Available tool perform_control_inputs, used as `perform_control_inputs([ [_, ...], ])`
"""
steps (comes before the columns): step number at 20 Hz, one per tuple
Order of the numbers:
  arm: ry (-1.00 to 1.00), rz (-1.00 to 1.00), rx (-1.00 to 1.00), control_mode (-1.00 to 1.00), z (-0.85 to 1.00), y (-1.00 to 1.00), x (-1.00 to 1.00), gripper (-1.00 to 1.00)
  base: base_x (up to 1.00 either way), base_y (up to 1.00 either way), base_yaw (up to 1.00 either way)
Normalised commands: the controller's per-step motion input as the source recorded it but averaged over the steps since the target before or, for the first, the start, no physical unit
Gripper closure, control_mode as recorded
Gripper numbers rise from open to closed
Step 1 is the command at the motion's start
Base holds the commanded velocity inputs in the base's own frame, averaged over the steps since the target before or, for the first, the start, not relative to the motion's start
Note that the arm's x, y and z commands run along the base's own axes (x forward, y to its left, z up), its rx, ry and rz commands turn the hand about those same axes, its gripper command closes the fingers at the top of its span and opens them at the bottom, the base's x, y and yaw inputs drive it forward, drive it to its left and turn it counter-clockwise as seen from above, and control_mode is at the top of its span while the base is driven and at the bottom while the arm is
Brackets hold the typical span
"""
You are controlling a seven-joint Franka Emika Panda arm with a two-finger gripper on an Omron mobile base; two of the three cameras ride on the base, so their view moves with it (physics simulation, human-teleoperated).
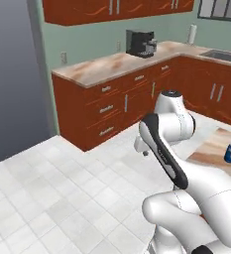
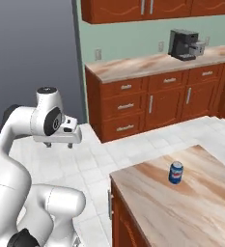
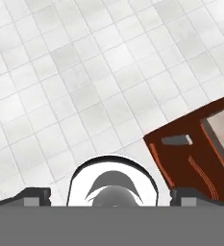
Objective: Four empty soda cans are scattered around the kitchen. Gather all the cans and cluster them next to the stove for recycling.
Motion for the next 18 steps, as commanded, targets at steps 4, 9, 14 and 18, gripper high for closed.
perform_control_inputs([
  [4, 0.0, 0.0, 0.0, 1.0, 0.0, 0.0, 0.0, -1.0, 0.0, -0.16, -0.81],
  [9, 0.0, 0.0, 0.0, 1.0, 0.0, 0.0, 0.0, -1.0, 0.0, -0.01, -0.73],
  [14, 0.0, 0.0, 0.0, 1.0, 0.0, 0.0, 0.0, -1.0, 0.04, 0.0, -0.67],
  [18, 0.0, 0.0, 0.0, 1.0, 0.0, 0.0, 0.0, -1.0, 0.21, 0.06, -0.57],
])
